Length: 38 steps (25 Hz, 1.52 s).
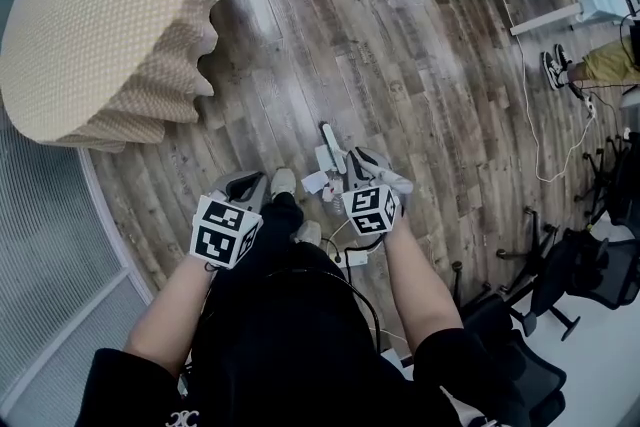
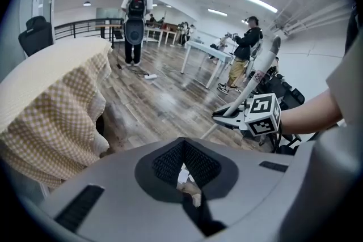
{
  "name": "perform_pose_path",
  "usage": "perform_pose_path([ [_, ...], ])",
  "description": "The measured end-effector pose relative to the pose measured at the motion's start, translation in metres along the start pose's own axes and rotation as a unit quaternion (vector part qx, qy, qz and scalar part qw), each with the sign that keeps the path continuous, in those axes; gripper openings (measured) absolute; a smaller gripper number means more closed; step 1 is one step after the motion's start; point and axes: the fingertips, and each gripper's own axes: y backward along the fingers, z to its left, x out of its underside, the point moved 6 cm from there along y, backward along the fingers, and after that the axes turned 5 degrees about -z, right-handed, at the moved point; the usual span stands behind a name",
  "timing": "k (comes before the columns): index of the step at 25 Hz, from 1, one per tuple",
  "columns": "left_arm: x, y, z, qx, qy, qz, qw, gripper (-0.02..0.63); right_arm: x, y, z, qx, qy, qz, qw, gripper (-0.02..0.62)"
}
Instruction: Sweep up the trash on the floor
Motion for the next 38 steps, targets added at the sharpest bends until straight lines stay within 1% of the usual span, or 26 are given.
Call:
perform_pose_path([
  [3,0.001,0.010,-0.009,-0.006,-0.002,-0.008,0.9999,-0.003,-0.006,0.018,0.000,0.002,0.012,-0.013,1.000,0.054],
  [6,0.001,0.021,-0.024,-0.008,0.000,-0.025,0.9997,-0.003,-0.020,0.046,-0.002,0.009,0.013,-0.033,0.999,0.054],
  [9,-0.004,0.036,-0.047,-0.003,0.001,-0.053,0.9986,-0.003,-0.038,0.084,-0.005,0.019,0.008,-0.061,0.998,0.054],
  [13,-0.021,0.056,-0.092,0.001,-0.028,-0.103,0.9943,-0.003,-0.061,0.147,-0.015,0.048,-0.011,-0.111,0.993,0.054],
  [16,-0.039,0.073,-0.139,0.009,-0.067,-0.151,0.9863,-0.003,-0.080,0.201,-0.025,0.070,-0.025,-0.165,0.983,0.053],
  [18,-0.054,0.086,-0.165,0.018,-0.084,-0.183,0.9794,-0.003,-0.096,0.233,-0.031,0.079,-0.036,-0.198,0.976,0.054],
  [22,-0.092,0.112,-0.194,0.026,-0.108,-0.246,0.9628,-0.003,-0.133,0.280,-0.046,0.095,-0.064,-0.261,0.958,0.052],
  [25,-0.103,0.139,-0.217,0.026,-0.114,-0.276,0.9539,-0.003,-0.150,0.323,-0.046,0.094,-0.089,-0.307,0.943,0.052],
  [29,-0.109,0.162,-0.238,0.028,-0.119,-0.294,0.9479,-0.003,-0.163,0.371,-0.045,0.098,-0.124,-0.361,0.919,0.052],
  [31,-0.109,0.169,-0.246,0.033,-0.121,-0.299,0.9460,-0.003,-0.164,0.389,-0.043,0.096,-0.140,-0.372,0.912,0.052],
  [35,-0.102,0.181,-0.261,0.040,-0.127,-0.304,0.9434,-0.003,-0.157,0.411,-0.036,0.103,-0.163,-0.371,0.908,0.052],
  [38,-0.093,0.187,-0.269,0.044,-0.136,-0.299,0.9434,-0.003,-0.152,0.419,-0.023,0.108,-0.163,-0.371,0.908,0.052],
])
